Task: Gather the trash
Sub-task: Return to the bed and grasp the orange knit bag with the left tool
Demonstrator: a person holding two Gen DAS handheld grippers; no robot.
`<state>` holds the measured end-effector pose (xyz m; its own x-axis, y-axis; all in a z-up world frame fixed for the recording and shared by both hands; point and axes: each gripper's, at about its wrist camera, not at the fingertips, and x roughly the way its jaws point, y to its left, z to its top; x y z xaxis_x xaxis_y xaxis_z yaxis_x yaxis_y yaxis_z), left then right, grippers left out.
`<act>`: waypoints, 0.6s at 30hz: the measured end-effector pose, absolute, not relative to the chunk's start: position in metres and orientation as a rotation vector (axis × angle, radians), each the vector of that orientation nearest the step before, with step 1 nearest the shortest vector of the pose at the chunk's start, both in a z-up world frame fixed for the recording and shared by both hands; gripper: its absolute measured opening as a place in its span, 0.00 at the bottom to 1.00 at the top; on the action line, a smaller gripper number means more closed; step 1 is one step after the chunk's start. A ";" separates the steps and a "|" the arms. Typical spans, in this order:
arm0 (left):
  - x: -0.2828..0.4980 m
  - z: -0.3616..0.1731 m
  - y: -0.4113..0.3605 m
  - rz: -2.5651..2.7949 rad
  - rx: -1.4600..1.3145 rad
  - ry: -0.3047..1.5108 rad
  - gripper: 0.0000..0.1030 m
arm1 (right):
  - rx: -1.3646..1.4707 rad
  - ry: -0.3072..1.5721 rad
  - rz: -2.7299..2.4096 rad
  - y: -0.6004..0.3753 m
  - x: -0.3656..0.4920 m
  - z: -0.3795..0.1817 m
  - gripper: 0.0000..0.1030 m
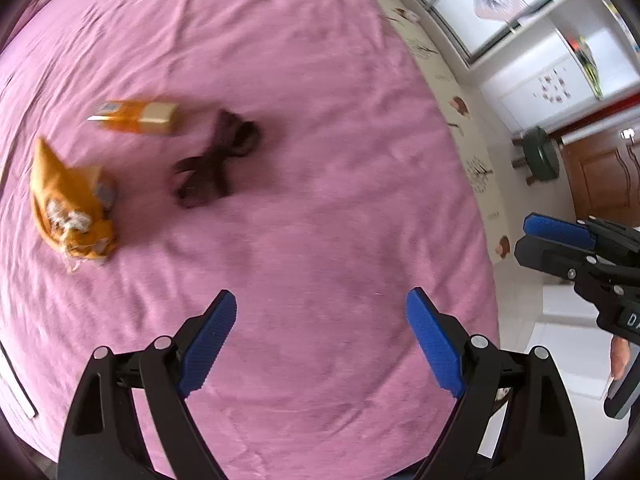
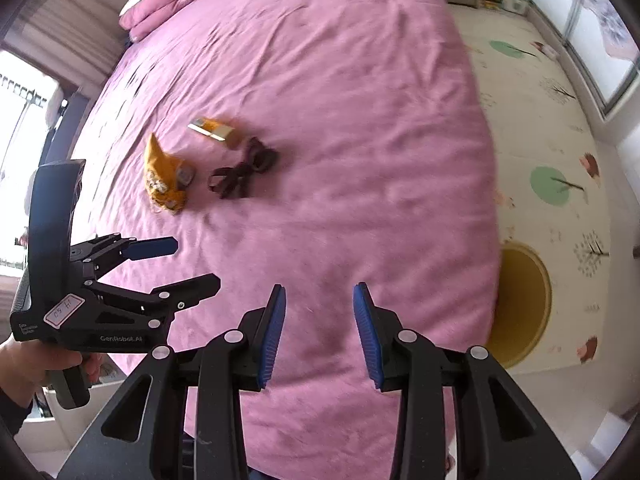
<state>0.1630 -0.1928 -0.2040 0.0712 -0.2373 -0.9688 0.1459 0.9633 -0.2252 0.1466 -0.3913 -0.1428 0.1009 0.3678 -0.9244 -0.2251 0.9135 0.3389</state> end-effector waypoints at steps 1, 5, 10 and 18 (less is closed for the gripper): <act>0.165 -0.204 -0.187 -0.280 -0.084 1.471 0.84 | 0.110 1.404 0.449 -0.382 0.150 -0.143 0.34; 0.170 -0.208 -0.162 -0.243 -0.124 1.468 0.84 | 0.061 1.407 0.490 -0.352 0.162 -0.146 0.35; 0.177 -0.214 -0.134 -0.189 -0.162 1.463 0.84 | 0.024 1.411 0.528 -0.321 0.180 -0.152 0.40; 0.191 -0.229 -0.090 -0.087 -0.212 1.465 0.85 | -0.012 1.412 0.547 -0.289 0.202 -0.168 0.50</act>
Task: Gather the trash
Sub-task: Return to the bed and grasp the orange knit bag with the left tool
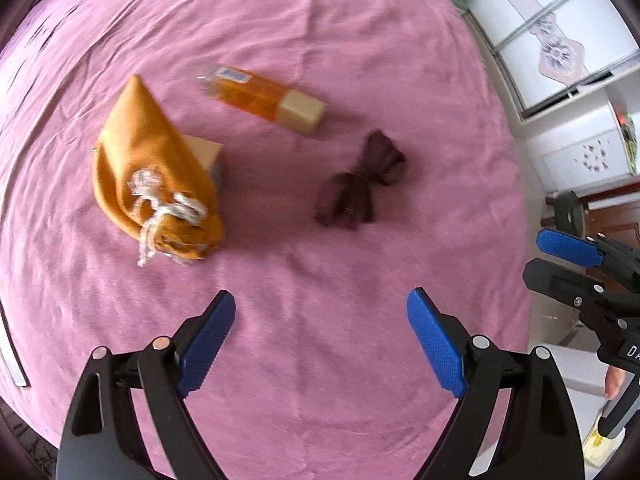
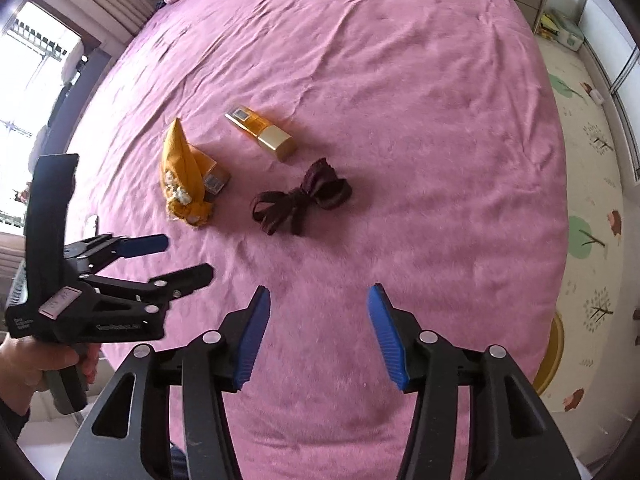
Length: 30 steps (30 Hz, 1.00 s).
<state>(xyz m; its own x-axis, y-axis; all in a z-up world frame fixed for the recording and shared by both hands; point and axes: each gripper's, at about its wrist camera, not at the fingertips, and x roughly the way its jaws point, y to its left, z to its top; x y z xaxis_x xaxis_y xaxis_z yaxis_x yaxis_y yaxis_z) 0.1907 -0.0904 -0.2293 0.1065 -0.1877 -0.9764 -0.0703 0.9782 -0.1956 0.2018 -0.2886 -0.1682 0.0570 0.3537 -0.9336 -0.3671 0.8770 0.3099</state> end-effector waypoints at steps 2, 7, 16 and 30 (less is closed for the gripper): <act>0.194 -0.233 -0.081 -0.056 -0.219 1.465 0.85 | -0.008 1.414 0.548 -0.283 0.206 -0.172 0.55; 0.200 -0.239 -0.053 0.030 -0.274 1.453 0.85 | 0.005 1.418 0.529 -0.270 0.218 -0.184 0.66; 0.220 -0.257 -0.022 0.130 -0.312 1.460 0.85 | 0.001 1.430 0.542 -0.251 0.236 -0.198 0.70; 0.235 -0.292 0.004 0.225 -0.404 1.491 0.65 | -0.027 1.500 0.548 -0.230 0.252 -0.233 0.70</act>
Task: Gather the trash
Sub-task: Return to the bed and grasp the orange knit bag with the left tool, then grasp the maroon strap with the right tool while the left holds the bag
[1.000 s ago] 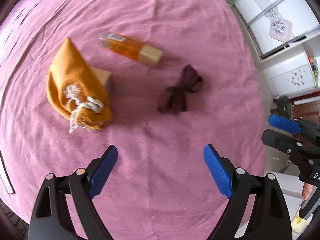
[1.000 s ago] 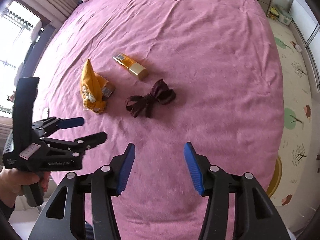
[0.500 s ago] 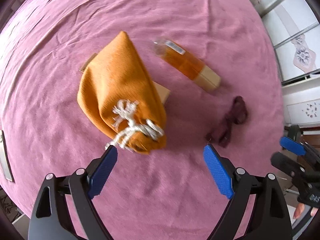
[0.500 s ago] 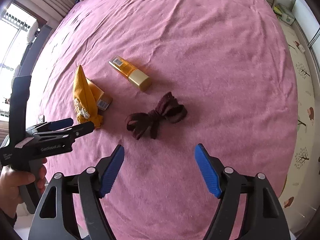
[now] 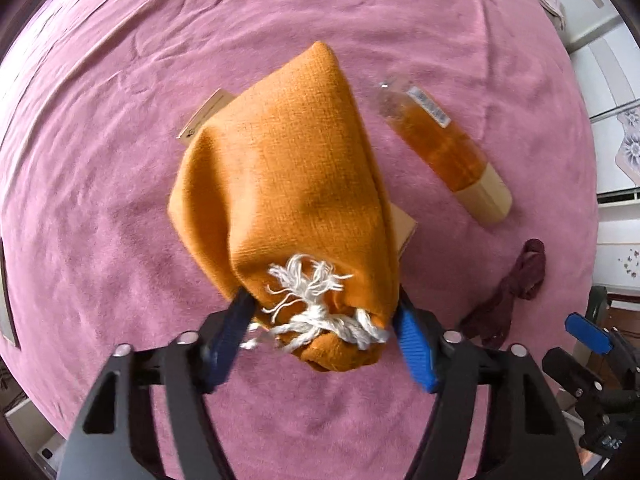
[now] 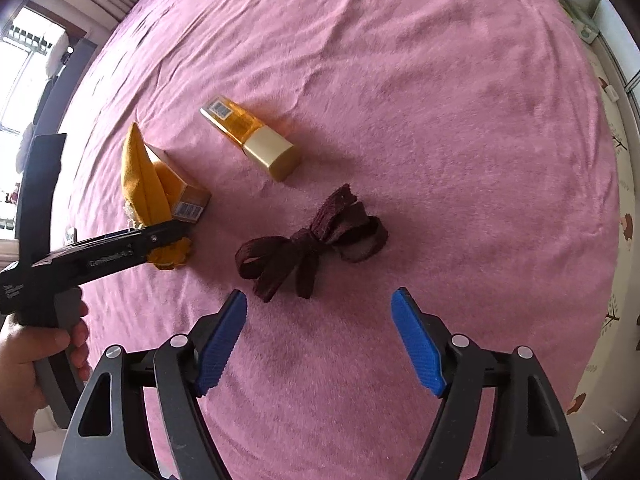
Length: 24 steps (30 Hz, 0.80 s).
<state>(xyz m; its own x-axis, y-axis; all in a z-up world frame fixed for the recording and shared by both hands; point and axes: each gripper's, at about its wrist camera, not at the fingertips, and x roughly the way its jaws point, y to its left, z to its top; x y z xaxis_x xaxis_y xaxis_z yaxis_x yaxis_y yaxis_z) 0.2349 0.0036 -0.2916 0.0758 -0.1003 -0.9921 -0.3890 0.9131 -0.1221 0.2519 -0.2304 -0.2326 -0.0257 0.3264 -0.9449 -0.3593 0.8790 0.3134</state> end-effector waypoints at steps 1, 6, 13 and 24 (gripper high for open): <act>0.233 -0.292 0.007 0.216 -0.424 1.486 0.64 | -0.030 1.504 0.548 -0.228 0.253 -0.235 0.71; 0.226 -0.290 0.017 0.146 -0.457 1.476 0.48 | -0.024 1.529 0.544 -0.217 0.260 -0.247 0.77; 0.206 -0.285 0.029 0.095 -0.497 1.458 0.44 | 0.013 1.595 0.500 -0.198 0.277 -0.269 0.78; 0.192 -0.276 0.038 0.086 -0.514 1.460 0.43 | -0.076 1.593 0.455 -0.196 0.272 -0.278 0.29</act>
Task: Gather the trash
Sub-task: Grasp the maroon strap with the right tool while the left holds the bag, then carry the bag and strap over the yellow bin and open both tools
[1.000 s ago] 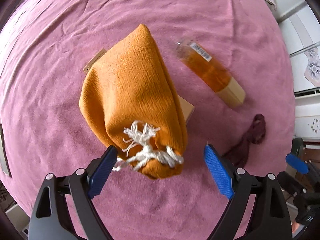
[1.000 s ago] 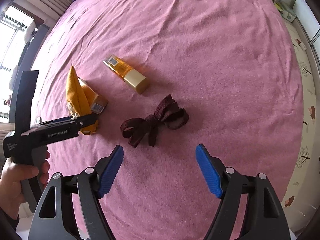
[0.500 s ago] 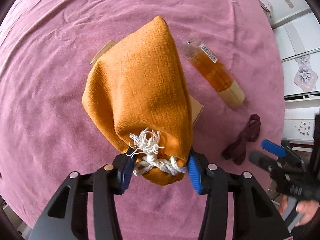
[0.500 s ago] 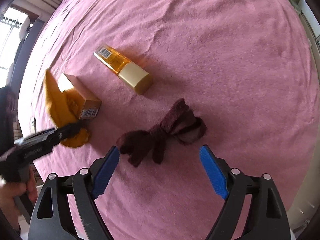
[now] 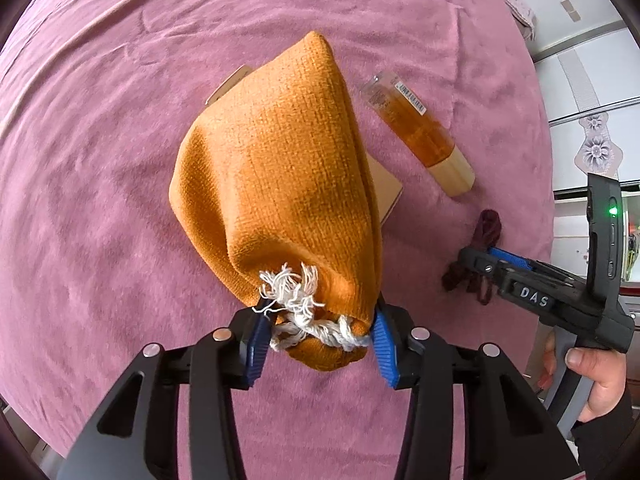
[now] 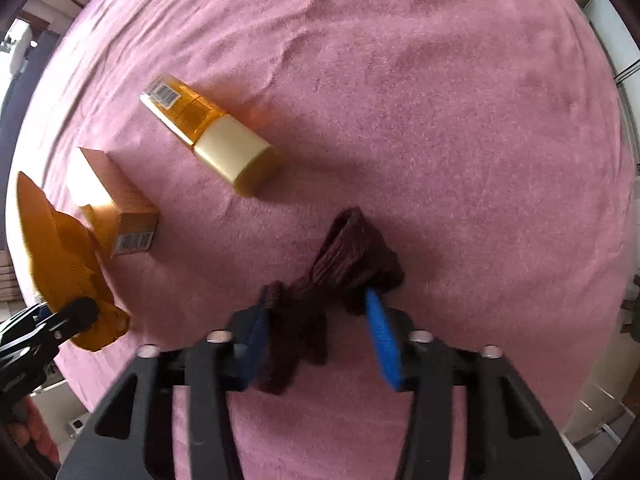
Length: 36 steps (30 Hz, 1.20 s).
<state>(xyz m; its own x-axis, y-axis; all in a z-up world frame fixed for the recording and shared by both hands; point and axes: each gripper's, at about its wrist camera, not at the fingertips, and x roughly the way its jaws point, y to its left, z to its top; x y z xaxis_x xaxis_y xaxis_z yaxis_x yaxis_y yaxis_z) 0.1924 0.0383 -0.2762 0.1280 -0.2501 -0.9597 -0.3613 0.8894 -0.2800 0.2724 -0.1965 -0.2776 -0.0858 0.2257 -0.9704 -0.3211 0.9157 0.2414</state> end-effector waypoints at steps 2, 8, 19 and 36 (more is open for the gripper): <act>0.184 -0.276 0.034 0.082 -0.511 1.470 0.43 | -0.065 1.591 0.473 -0.203 0.267 -0.275 0.27; 0.168 -0.272 0.014 0.048 -0.475 1.492 0.43 | -0.040 1.576 0.523 -0.224 0.244 -0.264 0.26; 0.135 -0.260 -0.073 -0.102 -0.368 1.550 0.43 | -0.028 1.562 0.532 -0.283 0.174 -0.234 0.26; 0.112 -0.236 -0.209 -0.308 -0.195 1.562 0.43 | 0.050 1.473 0.472 -0.389 0.107 -0.177 0.26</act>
<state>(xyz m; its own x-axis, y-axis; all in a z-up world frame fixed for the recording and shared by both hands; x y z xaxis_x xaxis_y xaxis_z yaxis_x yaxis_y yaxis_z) 0.1116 -0.2088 -0.2356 -0.0177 -0.3146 -0.9491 0.0694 0.9465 -0.3151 0.1068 -0.3890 -0.1774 0.0240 0.3351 -0.9419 -0.2748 0.9081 0.3160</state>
